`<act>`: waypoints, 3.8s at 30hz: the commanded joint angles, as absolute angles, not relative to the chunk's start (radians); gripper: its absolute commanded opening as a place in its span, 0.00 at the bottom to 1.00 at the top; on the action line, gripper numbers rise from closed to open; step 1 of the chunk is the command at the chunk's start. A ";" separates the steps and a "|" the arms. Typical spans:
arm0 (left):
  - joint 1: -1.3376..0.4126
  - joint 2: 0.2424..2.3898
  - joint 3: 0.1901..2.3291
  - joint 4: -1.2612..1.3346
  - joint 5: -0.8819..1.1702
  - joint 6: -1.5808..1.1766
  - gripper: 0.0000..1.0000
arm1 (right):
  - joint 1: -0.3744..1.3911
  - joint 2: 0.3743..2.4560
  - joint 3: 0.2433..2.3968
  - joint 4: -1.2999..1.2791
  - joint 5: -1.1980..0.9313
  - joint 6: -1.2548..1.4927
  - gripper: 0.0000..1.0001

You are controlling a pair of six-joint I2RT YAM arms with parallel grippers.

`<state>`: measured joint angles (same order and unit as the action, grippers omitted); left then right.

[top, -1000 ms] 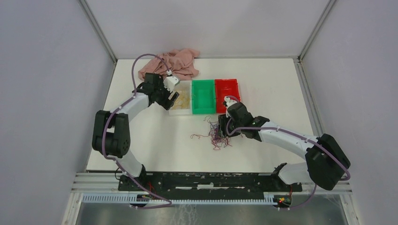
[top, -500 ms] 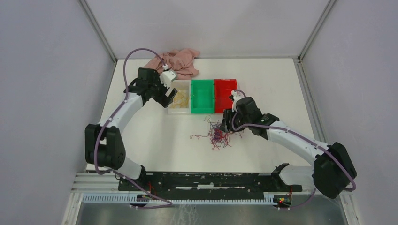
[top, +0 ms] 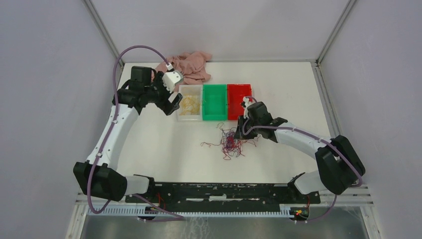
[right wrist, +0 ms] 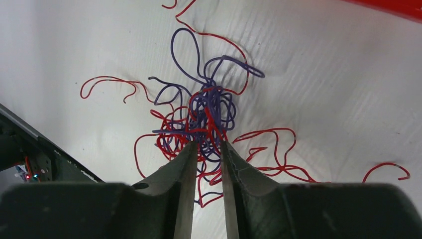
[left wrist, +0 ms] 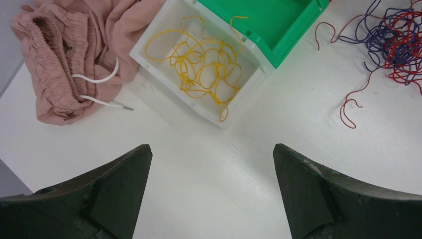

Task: Untangle the cables
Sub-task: Pick up the cable at the center of the board.

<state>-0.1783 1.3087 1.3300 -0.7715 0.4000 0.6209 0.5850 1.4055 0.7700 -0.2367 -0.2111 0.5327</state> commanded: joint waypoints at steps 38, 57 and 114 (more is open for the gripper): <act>-0.195 1.215 1.344 -0.881 0.521 0.782 0.99 | 0.487 1.142 0.714 -0.516 0.038 0.725 0.56; -0.196 1.195 1.323 -0.882 0.507 0.805 0.99 | 0.404 1.405 0.697 -0.272 0.031 0.845 0.55; -0.196 1.166 1.307 -0.908 0.497 0.859 0.99 | 0.353 1.458 0.751 -0.222 -0.079 0.945 0.35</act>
<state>-0.1921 1.2007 1.3071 -0.9115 0.4984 0.8097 0.3531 1.4807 0.7330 -0.2485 -0.0711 0.9577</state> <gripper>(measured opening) 0.991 0.328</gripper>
